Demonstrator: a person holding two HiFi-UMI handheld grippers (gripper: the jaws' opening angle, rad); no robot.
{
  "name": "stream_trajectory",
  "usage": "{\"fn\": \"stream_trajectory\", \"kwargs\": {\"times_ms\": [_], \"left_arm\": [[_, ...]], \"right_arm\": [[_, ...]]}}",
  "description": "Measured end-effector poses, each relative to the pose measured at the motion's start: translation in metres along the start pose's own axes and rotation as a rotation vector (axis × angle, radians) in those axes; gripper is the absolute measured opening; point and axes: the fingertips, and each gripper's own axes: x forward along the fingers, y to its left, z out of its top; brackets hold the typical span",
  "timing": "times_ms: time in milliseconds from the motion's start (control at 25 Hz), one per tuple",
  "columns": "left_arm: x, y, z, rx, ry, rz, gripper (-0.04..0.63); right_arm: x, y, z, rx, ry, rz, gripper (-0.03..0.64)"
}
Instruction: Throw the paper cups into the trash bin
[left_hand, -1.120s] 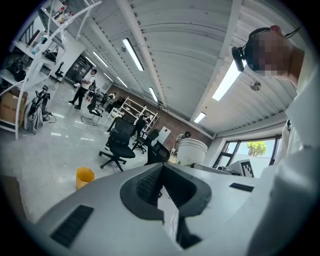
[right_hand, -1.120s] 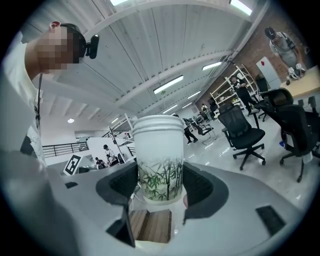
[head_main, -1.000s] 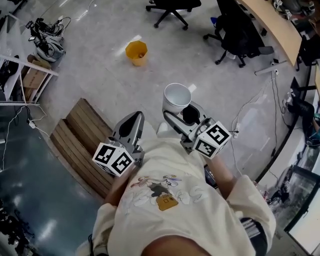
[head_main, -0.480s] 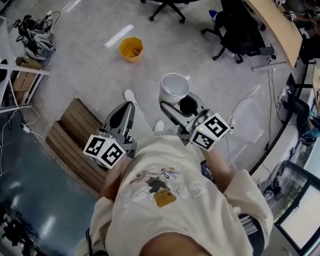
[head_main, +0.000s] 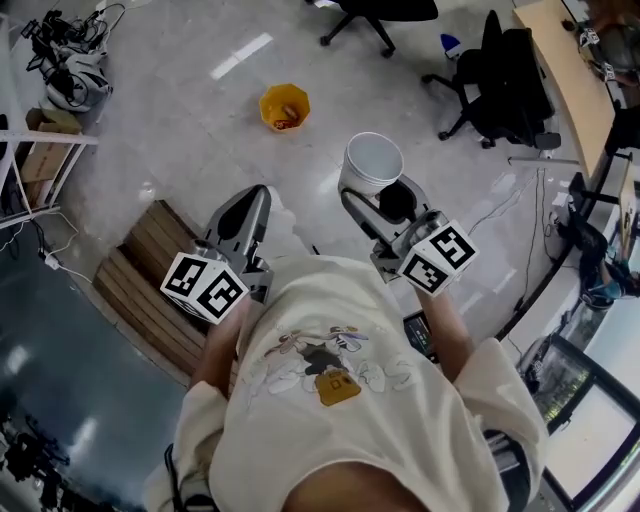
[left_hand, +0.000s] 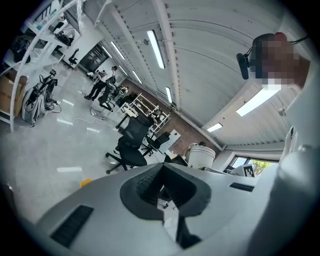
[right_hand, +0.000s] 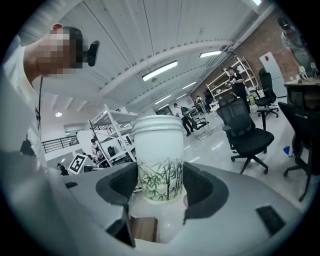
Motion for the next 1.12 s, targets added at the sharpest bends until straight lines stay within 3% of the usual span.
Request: {"fn": "stream_trajectory", "kwargs": {"times_ms": [240,520,840,1120], "left_arm": [[0.044,0.050,0.034,-0.029,0.042,-0.008,0.006],[0.095,0.066,0.042,-0.071,0.030,0.049,0.006],[0.149,0.067,0.051,-0.080,0.019,0.111,0.006],[0.188,0.120,0.021,-0.073,0.046,0.199,0.006]], "right_arm": [[0.054,-0.031,0.012,0.032,0.056,-0.047,0.285],[0.090,-0.083,0.014,0.056,0.139,-0.008,0.285],[0.123,-0.131,0.037,-0.043,0.199,0.064,0.285],[0.173,-0.187,-0.004,-0.109,0.310,0.103,0.285]]}}
